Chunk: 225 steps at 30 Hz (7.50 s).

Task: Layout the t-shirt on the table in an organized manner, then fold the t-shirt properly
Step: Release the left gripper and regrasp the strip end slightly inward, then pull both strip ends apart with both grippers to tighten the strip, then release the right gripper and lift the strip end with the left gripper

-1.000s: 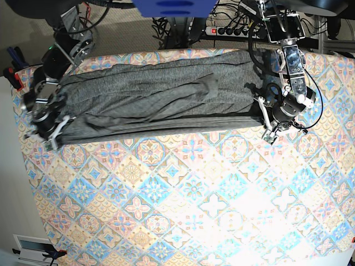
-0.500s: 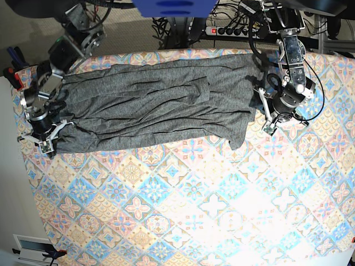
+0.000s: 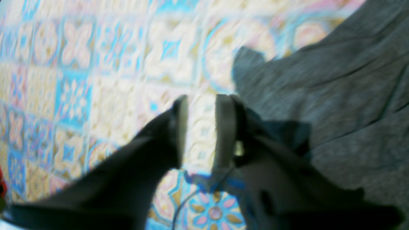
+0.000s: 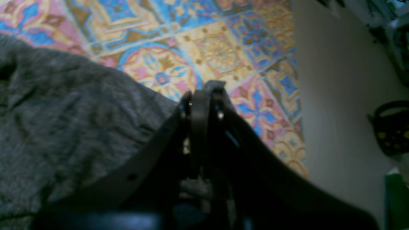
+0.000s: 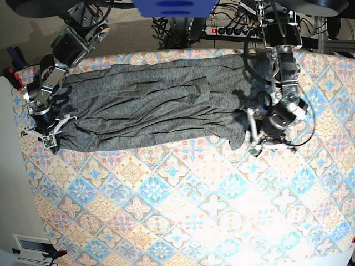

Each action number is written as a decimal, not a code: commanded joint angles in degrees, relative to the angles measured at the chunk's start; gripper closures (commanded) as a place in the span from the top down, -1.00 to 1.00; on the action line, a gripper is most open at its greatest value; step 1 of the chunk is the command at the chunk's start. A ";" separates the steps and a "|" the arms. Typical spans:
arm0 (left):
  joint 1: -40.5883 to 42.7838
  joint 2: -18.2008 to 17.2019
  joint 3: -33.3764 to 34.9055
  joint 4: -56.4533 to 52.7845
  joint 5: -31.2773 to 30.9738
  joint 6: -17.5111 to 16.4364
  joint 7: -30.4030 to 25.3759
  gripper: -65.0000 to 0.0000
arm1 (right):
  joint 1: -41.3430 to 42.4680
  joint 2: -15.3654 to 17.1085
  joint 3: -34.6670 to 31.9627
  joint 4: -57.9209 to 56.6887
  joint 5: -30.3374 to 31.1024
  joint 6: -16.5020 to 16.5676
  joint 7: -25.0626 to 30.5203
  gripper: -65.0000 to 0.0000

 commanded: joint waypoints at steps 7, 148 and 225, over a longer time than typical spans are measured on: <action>-6.29 1.51 0.65 -10.72 -0.58 0.42 -1.30 0.24 | -0.28 1.13 -0.01 0.88 1.18 -0.49 1.48 -1.00; 21.67 12.15 -9.38 15.21 8.30 0.42 -9.65 0.00 | -16.19 -7.05 20.21 19.17 28.09 -0.49 1.48 -0.16; 7.87 2.74 -25.02 -30.76 -37.24 0.42 -3.14 -0.83 | -18.91 -6.96 20.03 14.42 22.11 -0.49 1.65 -0.16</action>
